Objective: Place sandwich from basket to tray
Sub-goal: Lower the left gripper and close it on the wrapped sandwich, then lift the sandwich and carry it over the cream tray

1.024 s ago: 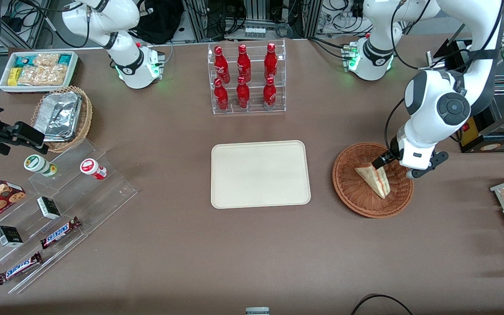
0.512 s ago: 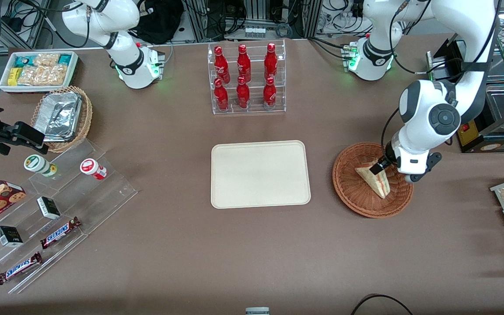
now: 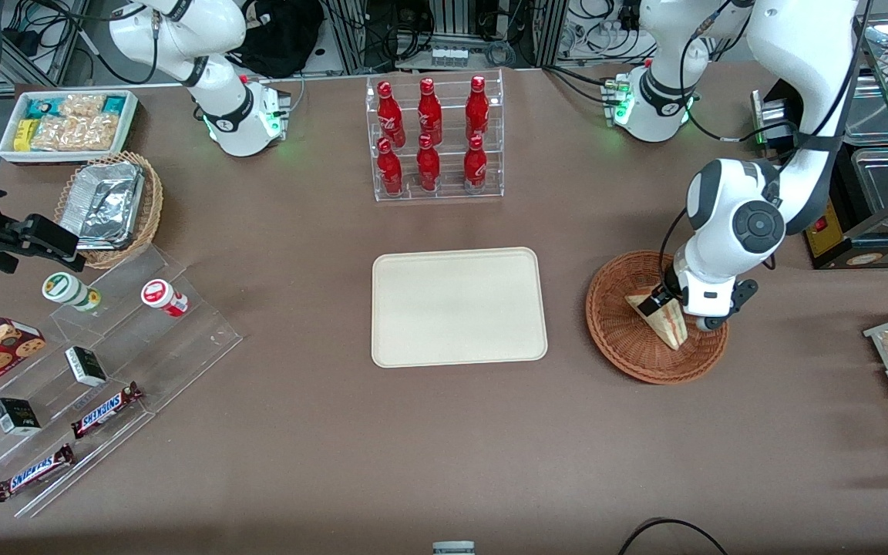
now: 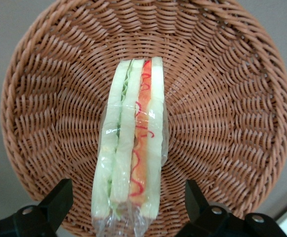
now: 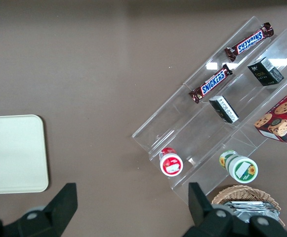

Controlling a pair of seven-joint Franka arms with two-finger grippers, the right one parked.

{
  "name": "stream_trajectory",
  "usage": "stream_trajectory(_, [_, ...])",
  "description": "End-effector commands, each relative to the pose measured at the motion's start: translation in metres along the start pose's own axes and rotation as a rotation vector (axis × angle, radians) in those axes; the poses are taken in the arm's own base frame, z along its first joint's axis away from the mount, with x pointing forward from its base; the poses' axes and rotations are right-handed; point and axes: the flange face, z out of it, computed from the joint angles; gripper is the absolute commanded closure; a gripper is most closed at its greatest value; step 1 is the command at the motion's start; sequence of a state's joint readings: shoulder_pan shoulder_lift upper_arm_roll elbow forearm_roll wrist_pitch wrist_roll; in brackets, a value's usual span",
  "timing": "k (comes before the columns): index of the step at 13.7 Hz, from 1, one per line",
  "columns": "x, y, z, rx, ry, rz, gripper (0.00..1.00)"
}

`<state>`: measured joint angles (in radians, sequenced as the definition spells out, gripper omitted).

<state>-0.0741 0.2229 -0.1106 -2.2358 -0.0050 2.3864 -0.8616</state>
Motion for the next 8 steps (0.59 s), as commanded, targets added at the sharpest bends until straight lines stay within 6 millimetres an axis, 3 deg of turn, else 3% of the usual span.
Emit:
stream_trajectory(1, [-0.003,0.000,0.012,-0.009,0.016,-0.014,0.03])
stream_trajectory(2, [-0.003,0.000,0.012,-0.009,0.016,-0.013,0.18])
stream_trajectory(3, [-0.002,-0.001,0.012,-0.009,0.016,-0.013,0.52])
stream_trajectory(4, [-0.002,-0.001,0.012,-0.010,0.017,-0.013,0.79])
stream_trajectory(5, [-0.001,-0.001,0.012,-0.010,0.017,-0.011,0.86])
stream_trajectory(8, [-0.001,-0.001,0.000,-0.018,0.027,0.001,0.93])
